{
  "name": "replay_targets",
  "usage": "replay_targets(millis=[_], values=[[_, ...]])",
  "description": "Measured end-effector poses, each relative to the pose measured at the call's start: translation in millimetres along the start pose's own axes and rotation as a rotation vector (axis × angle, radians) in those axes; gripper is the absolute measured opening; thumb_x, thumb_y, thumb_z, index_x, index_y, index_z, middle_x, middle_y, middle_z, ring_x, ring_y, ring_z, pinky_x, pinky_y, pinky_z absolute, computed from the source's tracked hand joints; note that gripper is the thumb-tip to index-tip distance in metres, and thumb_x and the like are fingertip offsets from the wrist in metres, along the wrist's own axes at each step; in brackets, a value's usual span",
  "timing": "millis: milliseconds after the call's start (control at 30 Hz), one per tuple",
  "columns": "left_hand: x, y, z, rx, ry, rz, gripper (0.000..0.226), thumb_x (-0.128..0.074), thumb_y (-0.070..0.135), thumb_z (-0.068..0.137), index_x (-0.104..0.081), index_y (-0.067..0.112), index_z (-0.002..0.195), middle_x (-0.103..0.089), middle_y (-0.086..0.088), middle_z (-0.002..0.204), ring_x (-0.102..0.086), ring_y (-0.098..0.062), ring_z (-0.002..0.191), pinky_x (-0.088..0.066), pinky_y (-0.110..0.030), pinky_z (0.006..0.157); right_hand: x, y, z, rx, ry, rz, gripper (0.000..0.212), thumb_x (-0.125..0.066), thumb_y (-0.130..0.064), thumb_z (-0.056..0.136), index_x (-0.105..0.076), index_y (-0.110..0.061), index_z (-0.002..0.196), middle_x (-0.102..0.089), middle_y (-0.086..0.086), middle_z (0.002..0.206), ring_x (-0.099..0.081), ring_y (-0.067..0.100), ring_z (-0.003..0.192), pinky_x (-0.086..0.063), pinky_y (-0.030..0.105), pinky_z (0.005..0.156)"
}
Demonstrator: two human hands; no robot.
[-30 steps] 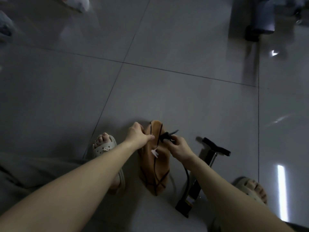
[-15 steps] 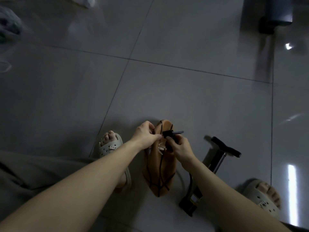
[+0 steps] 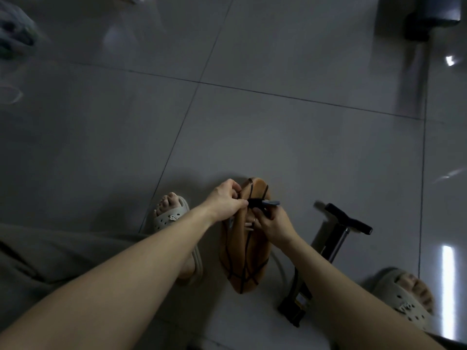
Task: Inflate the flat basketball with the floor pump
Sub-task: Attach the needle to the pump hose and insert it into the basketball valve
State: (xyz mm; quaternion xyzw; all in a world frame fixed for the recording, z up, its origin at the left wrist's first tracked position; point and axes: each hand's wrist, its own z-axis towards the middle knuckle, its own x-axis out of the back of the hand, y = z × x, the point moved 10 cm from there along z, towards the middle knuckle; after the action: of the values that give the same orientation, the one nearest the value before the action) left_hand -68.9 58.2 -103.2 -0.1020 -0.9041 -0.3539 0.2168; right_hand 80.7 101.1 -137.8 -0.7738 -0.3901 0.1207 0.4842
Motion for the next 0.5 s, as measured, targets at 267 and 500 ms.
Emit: replay_targets(millis=[267,500], values=[[-11,18,-6,-0.073,-0.105,0.157,0.056,-0.067,0.068,0.082,-0.045,0.043,0.127,-0.062,0.003,0.119,-0.063,-0.02,0.105,-0.055,-0.042,0.091,-5,-19,0,0.14,-0.131,0.041,0.013,-0.054,-0.01,0.1,-0.066,-0.006,0.105,-0.071,0.007,0.094,-0.068,0.016,0.087,-0.054,0.031,0.074],[-23,14,1,-0.03,-0.056,0.218,0.049,-0.051,0.079,0.082,-0.07,0.042,0.108,-0.066,0.004,0.112,-0.065,-0.017,0.1,-0.055,-0.045,0.092,-19,-9,6,0.082,-0.245,0.132,0.025,-0.055,-0.018,0.1,-0.065,-0.005,0.12,-0.072,0.01,0.108,-0.069,0.023,0.103,-0.057,0.041,0.088]])
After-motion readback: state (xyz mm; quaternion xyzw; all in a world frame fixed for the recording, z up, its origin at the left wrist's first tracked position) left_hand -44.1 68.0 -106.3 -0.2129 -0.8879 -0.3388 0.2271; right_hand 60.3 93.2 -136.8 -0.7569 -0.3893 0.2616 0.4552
